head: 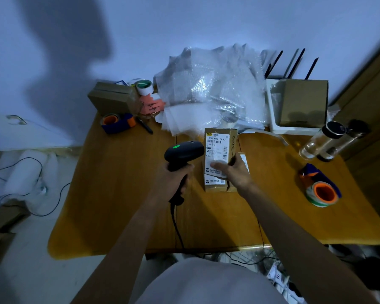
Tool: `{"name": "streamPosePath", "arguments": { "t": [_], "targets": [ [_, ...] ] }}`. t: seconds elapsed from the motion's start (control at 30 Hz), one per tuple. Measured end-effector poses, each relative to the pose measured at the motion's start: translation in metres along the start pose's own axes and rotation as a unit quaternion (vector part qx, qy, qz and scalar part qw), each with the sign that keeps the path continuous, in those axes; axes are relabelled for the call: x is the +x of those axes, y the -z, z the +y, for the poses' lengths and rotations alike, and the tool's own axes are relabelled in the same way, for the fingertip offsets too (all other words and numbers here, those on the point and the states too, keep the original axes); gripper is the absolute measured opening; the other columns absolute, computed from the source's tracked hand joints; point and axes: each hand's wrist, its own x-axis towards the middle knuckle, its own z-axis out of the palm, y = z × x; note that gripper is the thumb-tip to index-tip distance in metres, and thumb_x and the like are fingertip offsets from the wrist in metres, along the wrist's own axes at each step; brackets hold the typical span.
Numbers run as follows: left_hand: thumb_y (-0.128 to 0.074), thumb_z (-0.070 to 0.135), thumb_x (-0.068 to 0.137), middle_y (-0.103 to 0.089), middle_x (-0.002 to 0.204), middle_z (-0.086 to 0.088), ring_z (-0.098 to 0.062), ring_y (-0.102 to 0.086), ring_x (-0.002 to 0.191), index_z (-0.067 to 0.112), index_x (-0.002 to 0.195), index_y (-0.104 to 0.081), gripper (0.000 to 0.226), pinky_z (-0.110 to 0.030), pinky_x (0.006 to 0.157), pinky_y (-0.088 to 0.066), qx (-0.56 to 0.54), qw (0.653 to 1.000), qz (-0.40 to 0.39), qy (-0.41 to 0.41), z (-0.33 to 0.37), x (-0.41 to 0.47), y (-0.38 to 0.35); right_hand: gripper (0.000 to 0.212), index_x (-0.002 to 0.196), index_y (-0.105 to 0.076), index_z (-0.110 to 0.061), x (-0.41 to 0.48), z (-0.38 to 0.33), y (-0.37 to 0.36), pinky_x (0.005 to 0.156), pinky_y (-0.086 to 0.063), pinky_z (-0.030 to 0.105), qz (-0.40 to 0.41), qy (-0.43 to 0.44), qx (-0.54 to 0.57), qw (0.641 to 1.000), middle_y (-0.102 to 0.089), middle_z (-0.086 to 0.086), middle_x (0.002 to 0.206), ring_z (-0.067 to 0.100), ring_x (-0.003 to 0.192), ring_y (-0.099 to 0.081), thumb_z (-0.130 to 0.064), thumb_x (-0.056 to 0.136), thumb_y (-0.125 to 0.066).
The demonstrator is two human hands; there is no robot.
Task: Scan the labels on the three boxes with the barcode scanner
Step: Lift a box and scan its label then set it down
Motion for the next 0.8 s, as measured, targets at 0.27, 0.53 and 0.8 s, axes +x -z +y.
{"name": "streamPosePath", "arguments": {
  "t": [0.27,0.53,0.8],
  "targets": [
    [-0.071,0.019,0.092,-0.058,0.061,-0.005,-0.018,-0.048,0.047,0.003,0.085,-0.065,0.018,-0.03,0.052,-0.045,0.001,1.0,-0.002,0.009,-0.004,0.0,0.004,0.059,0.131,-0.05,-0.016,0.001,0.007,-0.002,0.083,-0.065,0.043,-0.003,-0.011,-0.004,1.0,-0.072,0.008,0.121,0.026,0.103,-0.075,-0.016,0.083,-0.084],
    [-0.069,0.015,0.093,-0.055,0.058,-0.005,-0.015,-0.048,0.042,0.006,0.075,-0.061,0.021,-0.027,0.048,-0.045,0.024,1.0,-0.003,0.001,-0.004,-0.002,0.004,0.057,0.13,-0.051,-0.016,0.0,0.009,-0.003,0.087,-0.064,0.044,0.0,-0.004,-0.004,1.0,-0.071,0.008,0.122,0.026,0.105,-0.074,-0.016,0.083,-0.084],
    [-0.069,0.015,0.093,-0.053,0.054,-0.005,-0.015,-0.046,0.041,0.011,0.063,-0.057,0.032,-0.028,0.048,-0.044,0.032,0.999,-0.002,0.006,-0.007,-0.003,0.004,0.064,0.134,-0.049,-0.015,0.0,0.015,-0.001,0.086,-0.064,0.042,0.009,-0.014,-0.013,1.0,-0.071,0.007,0.122,0.024,0.103,-0.075,-0.019,0.082,-0.085]
  ]
}}
